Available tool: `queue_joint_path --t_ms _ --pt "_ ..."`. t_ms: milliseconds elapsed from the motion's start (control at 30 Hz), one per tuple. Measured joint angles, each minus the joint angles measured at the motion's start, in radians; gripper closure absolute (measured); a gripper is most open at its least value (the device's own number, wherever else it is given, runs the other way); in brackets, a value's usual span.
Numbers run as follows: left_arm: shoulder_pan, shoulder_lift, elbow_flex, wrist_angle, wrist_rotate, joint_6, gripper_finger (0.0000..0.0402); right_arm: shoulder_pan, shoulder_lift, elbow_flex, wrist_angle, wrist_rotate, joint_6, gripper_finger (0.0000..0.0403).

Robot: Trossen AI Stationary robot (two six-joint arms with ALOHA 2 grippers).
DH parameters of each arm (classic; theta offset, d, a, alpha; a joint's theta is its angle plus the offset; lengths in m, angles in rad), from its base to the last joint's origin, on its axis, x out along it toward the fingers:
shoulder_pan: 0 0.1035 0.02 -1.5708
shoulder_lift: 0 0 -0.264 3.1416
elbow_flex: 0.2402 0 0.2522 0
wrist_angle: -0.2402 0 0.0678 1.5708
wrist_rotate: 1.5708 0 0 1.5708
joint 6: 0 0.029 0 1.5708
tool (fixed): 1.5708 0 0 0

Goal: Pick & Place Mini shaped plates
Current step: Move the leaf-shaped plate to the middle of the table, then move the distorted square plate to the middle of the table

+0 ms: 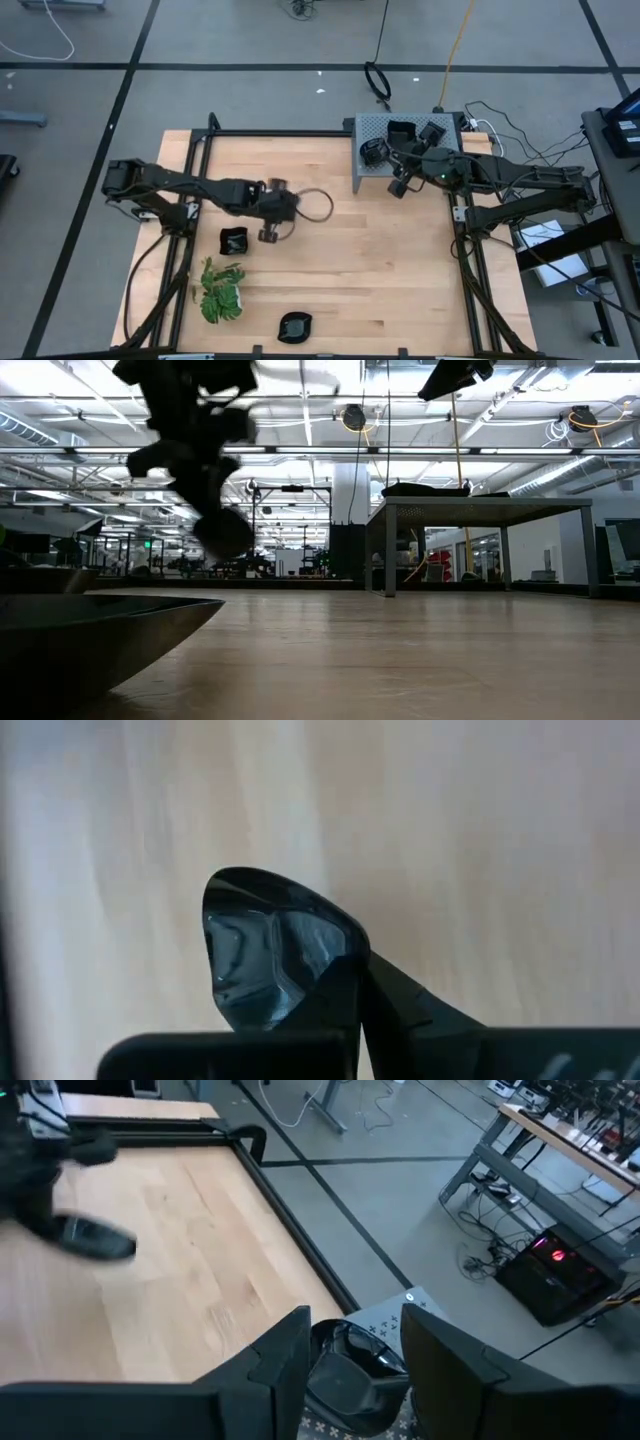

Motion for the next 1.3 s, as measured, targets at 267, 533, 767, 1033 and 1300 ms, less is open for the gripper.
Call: queue_joint_path --t_ms 267,533,767,1033,1300 --pt "-0.099 0.132 0.007 0.517 -0.004 0.401 0.0397 0.0 0.0 -0.015 0.068 0.001 0.057 0.0259" --pt "-0.133 0.363 0.066 0.637 -0.078 0.342 0.0396 0.0 0.0 -0.135 0.268 0.002 0.05 0.0259" --pt "-0.137 0.46 0.139 0.614 -0.142 0.299 0.0396 0.0 0.0 -0.239 0.336 0.003 0.068 0.0259" --pt "-0.134 0.465 0.198 0.613 -0.149 0.124 0.0352 0.0 -0.002 -0.255 0.347 0.002 0.075 0.0259" --pt "-0.135 0.44 0.267 0.567 -0.184 0.008 0.0267 0.0 -0.018 -0.256 0.367 0.0 0.042 0.0258"
